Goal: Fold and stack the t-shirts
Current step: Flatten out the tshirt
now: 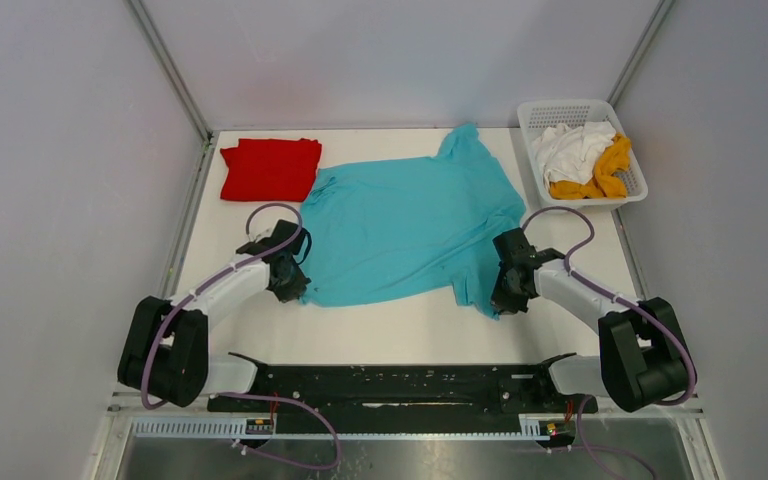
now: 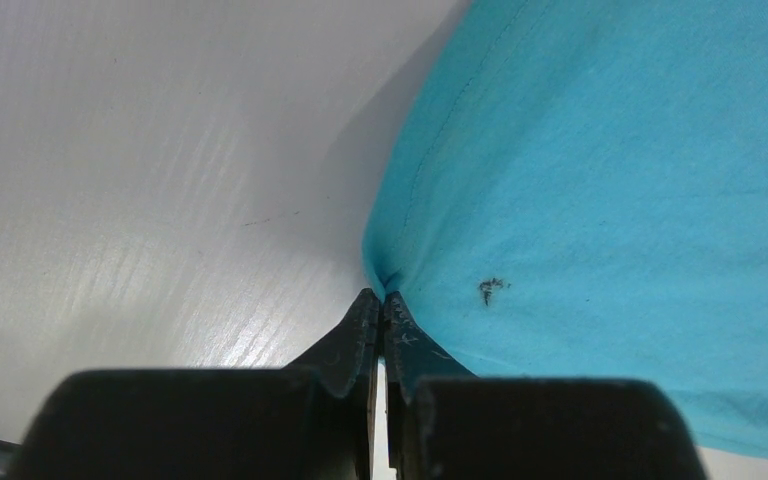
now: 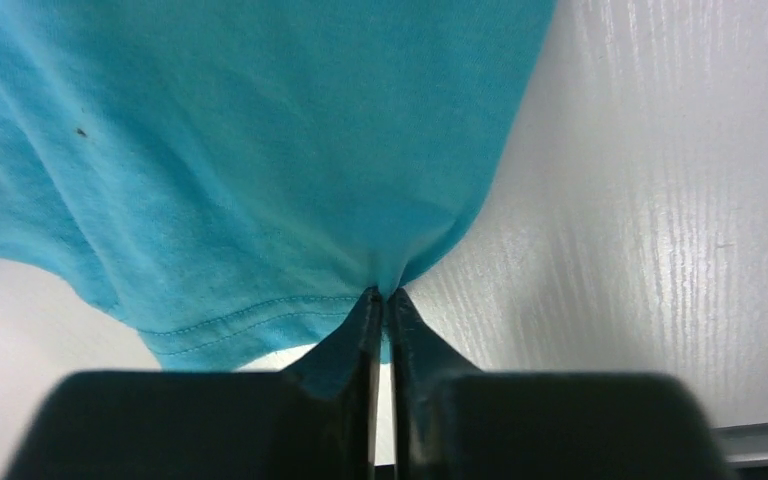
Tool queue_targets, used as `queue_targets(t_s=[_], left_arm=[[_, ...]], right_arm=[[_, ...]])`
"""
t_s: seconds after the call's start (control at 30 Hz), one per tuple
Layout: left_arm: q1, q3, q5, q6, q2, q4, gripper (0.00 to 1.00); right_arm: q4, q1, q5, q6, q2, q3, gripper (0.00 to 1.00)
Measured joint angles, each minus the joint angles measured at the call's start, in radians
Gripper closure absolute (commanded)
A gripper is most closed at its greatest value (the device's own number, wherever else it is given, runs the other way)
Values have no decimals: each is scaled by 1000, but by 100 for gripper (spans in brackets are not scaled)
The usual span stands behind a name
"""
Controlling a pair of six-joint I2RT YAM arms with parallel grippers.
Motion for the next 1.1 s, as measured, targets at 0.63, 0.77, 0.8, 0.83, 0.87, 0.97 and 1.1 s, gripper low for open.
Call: queue_targets(t_s=[0.63,0.77,0.8,0.83,0.87,0.97,1.1], left_arm=[[-2,383,74,61,-479,-65,100],[-2,564,74,74,-516,-74,100],[-2,609,74,80,-518,-79,100],[-2,649,74,82,-518,-84,100],[-2,697,74,87,-518,-94,100],[-2,828,77,103,-524,-118,100],[-3,998,93,125,-537,-145,100]], right_arm=[[-97,0,301,-134,-444,474,100],[-114,0,374,-195,-509,652,100],[-114,0,386,-208,-520,692,100],[-117,0,398,-222,-529,737,100],[-120,0,407,-238,-537,786,100],[-125,0,423,-278,-554,913,100],[-132,0,409,-335,-578,1090,100]])
